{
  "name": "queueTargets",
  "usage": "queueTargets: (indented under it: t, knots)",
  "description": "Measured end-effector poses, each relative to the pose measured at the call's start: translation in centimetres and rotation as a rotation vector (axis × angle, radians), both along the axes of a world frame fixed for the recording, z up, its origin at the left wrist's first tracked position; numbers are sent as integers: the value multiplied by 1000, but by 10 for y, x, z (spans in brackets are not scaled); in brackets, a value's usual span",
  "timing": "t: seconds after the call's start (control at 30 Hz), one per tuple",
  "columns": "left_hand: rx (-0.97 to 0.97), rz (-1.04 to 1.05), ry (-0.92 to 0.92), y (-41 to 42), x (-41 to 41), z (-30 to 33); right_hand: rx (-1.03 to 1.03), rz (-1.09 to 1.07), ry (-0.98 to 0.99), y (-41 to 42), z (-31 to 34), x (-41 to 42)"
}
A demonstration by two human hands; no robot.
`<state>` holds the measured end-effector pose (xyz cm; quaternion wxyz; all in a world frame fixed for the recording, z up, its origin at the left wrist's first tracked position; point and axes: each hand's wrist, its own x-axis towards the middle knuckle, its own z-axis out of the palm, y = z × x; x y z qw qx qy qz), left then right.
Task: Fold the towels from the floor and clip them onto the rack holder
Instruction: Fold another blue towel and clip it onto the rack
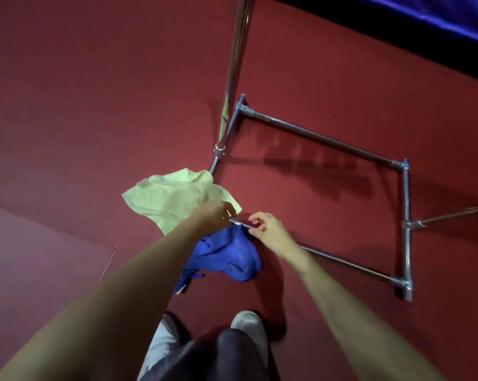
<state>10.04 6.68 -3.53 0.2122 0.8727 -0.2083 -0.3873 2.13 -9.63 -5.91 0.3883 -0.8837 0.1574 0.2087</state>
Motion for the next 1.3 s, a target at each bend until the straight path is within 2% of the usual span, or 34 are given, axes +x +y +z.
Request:
queueTargets:
  t: [0.13, 0.27, 0.37, 0.5, 0.57, 0.63, 0.77, 1.0, 1.3]
  knots:
    - [110, -19, -21, 13, -4, -49, -52, 34, 55, 19, -62, 13]
    - [149, -45, -29, 17, -13, -72, -114, -10, 27, 26, -89, 13]
    - [109, -15, -39, 10, -17, -76, -161, -19, 5, 24, -86, 12]
    - [54, -6, -47, -3, -22, -61, -8, -32, -153, 17, -56, 13]
    - [-39, 18, -57, -13, -18, -43, 42, -23, -227, 11, -29, 13]
    - [-149, 53, -54, -25, -10, -16, 53, -34, -296, 5, 2, 12]
    - [-245, 23, -102, -49, 4, 61, 96, -114, -431, -11, 74, 7]
    - [-560, 77, -219, -91, -18, 205, 225, -322, -659, -53, 238, -16]
    - [-909, 88, -428, -117, -69, 425, 112, -242, -901, -104, 437, -74]
